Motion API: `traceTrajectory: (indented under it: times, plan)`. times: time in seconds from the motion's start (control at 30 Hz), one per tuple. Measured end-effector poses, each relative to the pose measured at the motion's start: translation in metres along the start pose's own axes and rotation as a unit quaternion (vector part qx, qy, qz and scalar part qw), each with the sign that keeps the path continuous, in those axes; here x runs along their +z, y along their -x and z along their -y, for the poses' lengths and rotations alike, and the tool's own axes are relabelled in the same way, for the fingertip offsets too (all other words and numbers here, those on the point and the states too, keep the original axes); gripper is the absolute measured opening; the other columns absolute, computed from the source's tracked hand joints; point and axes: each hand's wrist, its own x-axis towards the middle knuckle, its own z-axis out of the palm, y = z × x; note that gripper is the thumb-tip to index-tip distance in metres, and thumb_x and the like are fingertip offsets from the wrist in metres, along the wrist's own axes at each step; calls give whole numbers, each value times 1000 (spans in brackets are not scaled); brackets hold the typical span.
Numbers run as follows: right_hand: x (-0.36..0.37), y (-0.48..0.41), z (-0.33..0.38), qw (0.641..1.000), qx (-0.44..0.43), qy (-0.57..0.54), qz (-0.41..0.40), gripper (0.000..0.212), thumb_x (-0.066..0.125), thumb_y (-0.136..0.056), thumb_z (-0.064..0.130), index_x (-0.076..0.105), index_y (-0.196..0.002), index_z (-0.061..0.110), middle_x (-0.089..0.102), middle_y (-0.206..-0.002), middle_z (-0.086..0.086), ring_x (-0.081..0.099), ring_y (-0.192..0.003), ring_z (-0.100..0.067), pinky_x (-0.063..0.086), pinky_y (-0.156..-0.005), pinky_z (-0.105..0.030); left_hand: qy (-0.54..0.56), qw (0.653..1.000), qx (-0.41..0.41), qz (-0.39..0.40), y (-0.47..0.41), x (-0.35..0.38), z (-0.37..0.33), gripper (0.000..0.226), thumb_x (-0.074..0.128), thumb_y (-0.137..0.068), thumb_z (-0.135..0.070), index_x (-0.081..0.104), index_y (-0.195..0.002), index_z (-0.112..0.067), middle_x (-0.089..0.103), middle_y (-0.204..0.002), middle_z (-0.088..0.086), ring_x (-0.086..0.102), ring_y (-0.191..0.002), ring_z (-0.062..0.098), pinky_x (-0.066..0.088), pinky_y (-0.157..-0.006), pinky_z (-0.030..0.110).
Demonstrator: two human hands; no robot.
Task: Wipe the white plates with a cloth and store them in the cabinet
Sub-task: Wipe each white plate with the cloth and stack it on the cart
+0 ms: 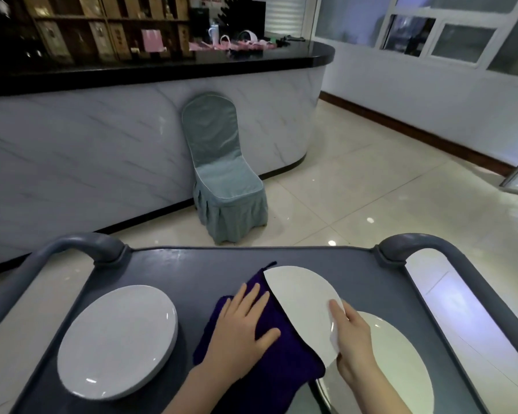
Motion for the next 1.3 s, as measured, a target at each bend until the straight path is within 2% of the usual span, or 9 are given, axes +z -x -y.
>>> traceTrajectory:
  times: [0.13, 0.33, 0.47, 0.6, 0.8, 0.97, 1.1, 1.2, 1.3]
  plan:
    - [1, 4, 7, 1000, -21, -18, -6, 21, 58, -98, 20, 77, -89, 20, 78, -89, 4, 72, -84, -16, 53, -75, -32, -73, 996, 29, 42, 5, 7, -11, 64, 26, -99, -54, -1, -155, -37, -16, -159, -18, -20, -148, 9, -15, -120, 42]
    - [18, 16, 6, 999, -26, -42, -4, 21, 55, -101, 18, 74, -92, 17, 76, -93, -1, 67, -91, -17, 52, -84, -34, 107, 977, 159, 94, 14, 6, -33, 50, 34, -97, -41, 35, -147, -42, 16, -154, -35, 2, -144, -12, -8, -120, 31]
    - [27, 26, 8, 998, -41, -40, 8, 26, 55, -101, 25, 76, -86, 21, 77, -89, 4, 69, -90, -16, 54, -81, -36, 47, 994, 65, -77, 3, -2, -19, 60, 53, -95, -39, 28, -150, -33, 15, -158, -20, 8, -149, 3, 10, -123, 39]
    - [29, 26, 26, 997, -76, -14, 2, 32, 55, -101, 30, 76, -78, 21, 75, -83, -3, 67, -87, -23, 56, -86, -48, -55, 997, 54, -4, 12, 5, -19, 64, 20, -94, -59, -7, -149, -43, -16, -156, -27, -21, -145, -1, -8, -122, 40]
    - [39, 34, 36, 995, -96, -1, 26, 34, 54, -99, 44, 74, -83, 21, 75, -83, -7, 67, -79, -21, 56, -79, -42, -2, 998, 62, -17, 2, 9, -40, 53, 12, -98, -52, -13, -144, -56, -22, -156, -27, -27, -144, 2, -16, -115, 40]
    - [38, 36, 38, 994, -107, -17, 18, 32, 55, -101, 26, 63, -79, 5, 60, -72, -5, 51, -74, -17, 45, -71, -34, -57, 998, -31, -7, -29, -15, -13, 53, 18, -102, -52, -19, -139, -56, -29, -156, -20, -28, -144, 9, -15, -118, 46]
    - [25, 30, 50, 993, -108, -47, -6, 30, 55, -100, 26, 64, -76, 9, 60, -69, 3, 53, -68, -14, 45, -66, -30, -90, 995, -20, -34, -15, -25, 6, 56, 24, -103, -44, -6, -150, -44, -22, -160, -10, -31, -144, 17, -14, -117, 52]
    - [26, 32, 49, 993, -99, -69, -10, 30, 54, -101, 25, 71, -78, 14, 69, -71, 7, 61, -69, -11, 51, -63, -23, -87, 990, 89, -66, 8, -22, -16, 56, 37, -94, -36, 37, -150, -28, 21, -161, -3, 16, -149, 26, 17, -115, 57]
    - [38, 43, 39, 994, -98, -49, 9, 27, 54, -101, 25, 75, -86, 18, 75, -80, 7, 67, -76, -11, 52, -70, -26, -50, 991, 121, -34, 6, -8, -39, 59, 27, -97, -44, 17, -155, -33, 4, -162, -18, 2, -151, 10, 5, -120, 48]
